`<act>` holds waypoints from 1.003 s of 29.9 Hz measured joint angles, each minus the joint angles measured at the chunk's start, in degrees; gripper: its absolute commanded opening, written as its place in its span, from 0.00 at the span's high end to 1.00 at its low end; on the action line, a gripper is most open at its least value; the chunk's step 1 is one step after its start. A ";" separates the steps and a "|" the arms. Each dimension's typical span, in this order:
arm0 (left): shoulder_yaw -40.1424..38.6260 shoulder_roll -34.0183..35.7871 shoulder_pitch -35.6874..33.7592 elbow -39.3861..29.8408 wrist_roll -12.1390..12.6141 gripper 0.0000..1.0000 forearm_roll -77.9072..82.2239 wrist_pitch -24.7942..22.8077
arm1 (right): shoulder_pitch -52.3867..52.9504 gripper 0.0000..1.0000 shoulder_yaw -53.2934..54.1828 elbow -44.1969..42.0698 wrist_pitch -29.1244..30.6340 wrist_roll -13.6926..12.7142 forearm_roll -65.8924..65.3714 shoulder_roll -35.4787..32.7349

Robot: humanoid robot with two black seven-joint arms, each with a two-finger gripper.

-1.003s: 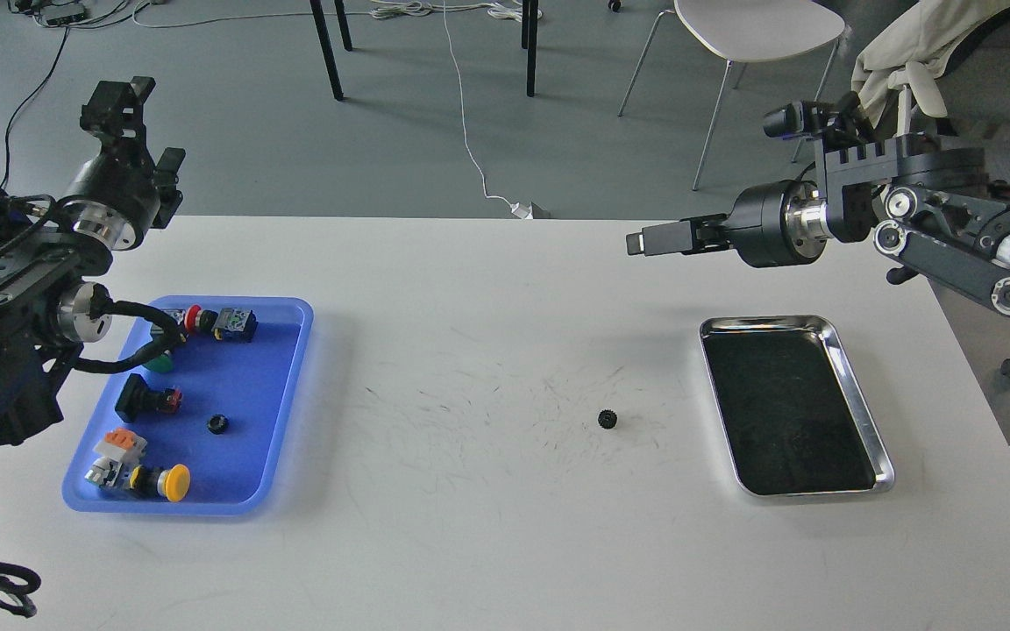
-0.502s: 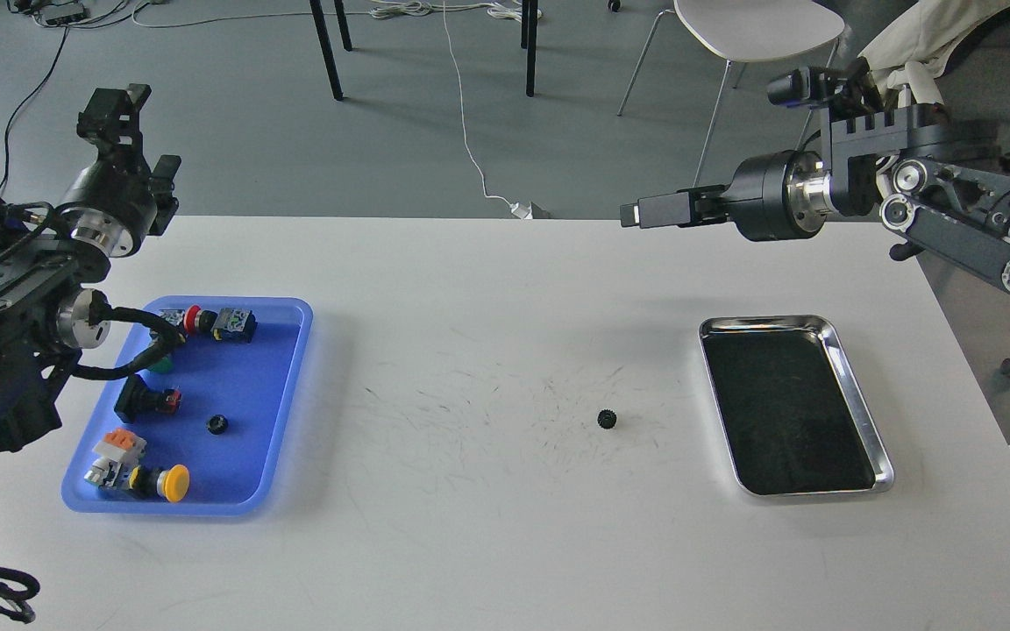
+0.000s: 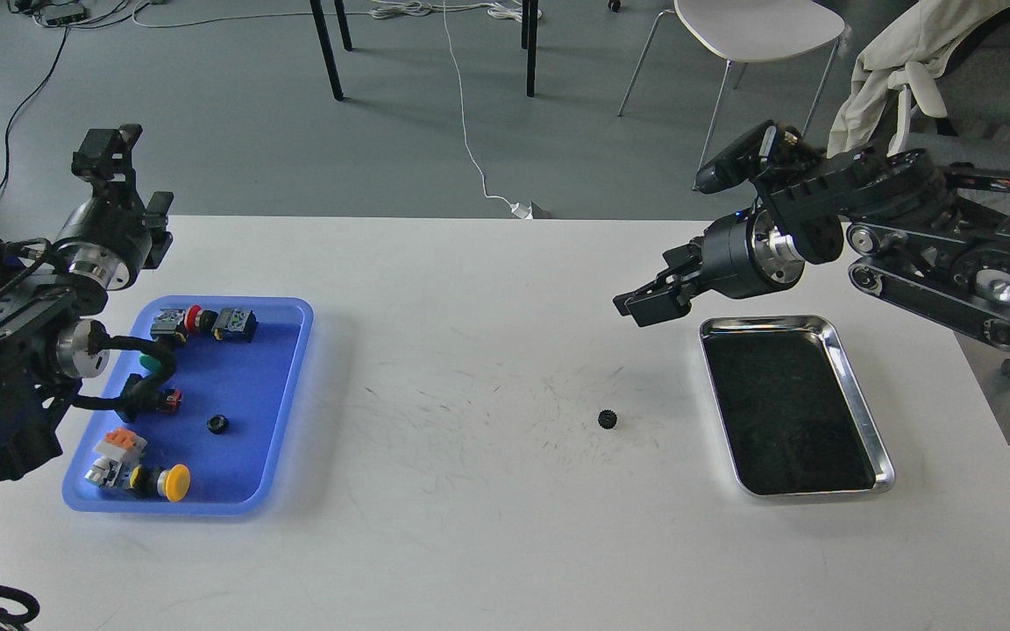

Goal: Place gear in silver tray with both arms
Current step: 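Lower the right gripper onto the black gear and grasp it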

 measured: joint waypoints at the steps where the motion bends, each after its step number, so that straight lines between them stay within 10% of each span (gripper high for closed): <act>1: 0.00 0.00 0.03 0.00 0.00 0.02 0.00 0.01 | 0.00 0.05 -0.67 0.36 0.00 0.24 -1.41 0.27; 30: -0.03 1.67 1.06 0.01 0.00 0.02 -1.52 -0.16 | -4.90 0.16 -9.12 -2.35 -0.01 0.45 -6.87 10.27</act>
